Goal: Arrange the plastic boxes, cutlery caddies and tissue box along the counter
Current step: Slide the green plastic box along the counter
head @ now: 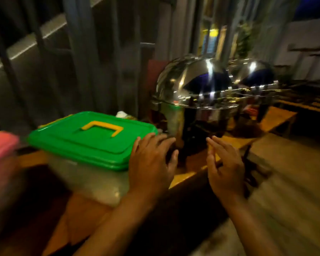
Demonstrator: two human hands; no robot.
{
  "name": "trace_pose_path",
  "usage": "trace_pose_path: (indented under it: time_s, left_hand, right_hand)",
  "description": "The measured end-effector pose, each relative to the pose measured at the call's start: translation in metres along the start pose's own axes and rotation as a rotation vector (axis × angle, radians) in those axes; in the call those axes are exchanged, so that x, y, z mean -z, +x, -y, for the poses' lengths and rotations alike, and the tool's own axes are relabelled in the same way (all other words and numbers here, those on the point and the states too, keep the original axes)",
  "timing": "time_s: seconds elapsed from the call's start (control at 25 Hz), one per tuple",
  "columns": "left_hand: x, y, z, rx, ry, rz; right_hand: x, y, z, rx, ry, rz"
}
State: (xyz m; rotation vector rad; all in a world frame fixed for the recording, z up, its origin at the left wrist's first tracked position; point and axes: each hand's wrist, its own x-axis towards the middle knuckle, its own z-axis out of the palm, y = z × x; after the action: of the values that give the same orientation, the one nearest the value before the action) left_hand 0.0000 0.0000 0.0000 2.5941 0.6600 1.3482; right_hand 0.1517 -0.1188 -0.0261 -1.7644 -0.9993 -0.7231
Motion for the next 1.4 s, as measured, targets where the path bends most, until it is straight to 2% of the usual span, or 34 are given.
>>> trace_pose_path:
  time_s: [0.08, 0.2, 0.28, 0.4, 0.48, 0.68, 0.8, 0.92, 1.12, 1.4]
  left_hand:
    - [0.003, 0.000, 0.013, 0.088, 0.234, -0.010]
    - [0.013, -0.002, 0.042, 0.271, 0.479, 0.087]
    - [0.016, -0.011, 0.052, 0.277, 0.543, 0.154]
    - [0.022, -0.015, 0.053, 0.245, 0.512, 0.172]
    - [0.032, -0.021, 0.060, 0.206, 0.474, 0.136]
    - [0.078, -0.047, 0.111, 0.109, 0.379, 0.160]
    - [0.093, -0.061, 0.134, 0.272, 0.247, 0.039]
    - [0.093, -0.069, 0.140, 0.451, 0.029, -0.052]
    - [0.101, -0.066, 0.142, 0.471, -0.165, -0.045]
    - [0.102, -0.067, 0.144, 0.471, -0.166, -0.051]
  right_hand:
    - [-0.025, 0.009, 0.006, 0.032, 0.113, 0.067]
    - [-0.085, 0.032, 0.030, 0.038, 0.240, 0.244]
    - [-0.122, 0.048, 0.044, 0.048, 0.262, 0.368]
    - [-0.161, 0.065, 0.051, 0.023, 0.220, 0.655]
    - [-0.164, 0.059, 0.057, 0.010, 0.226, 0.726]
    - [-0.120, 0.007, 0.085, 0.085, 0.136, 0.599]
    - [-0.105, -0.012, 0.102, 0.170, 0.068, 0.552]
    - [-0.104, -0.019, 0.101, 0.182, 0.121, 0.564]
    - [-0.114, -0.023, 0.106, 0.150, 0.243, 0.498]
    - [-0.115, -0.027, 0.110, 0.149, 0.240, 0.462]
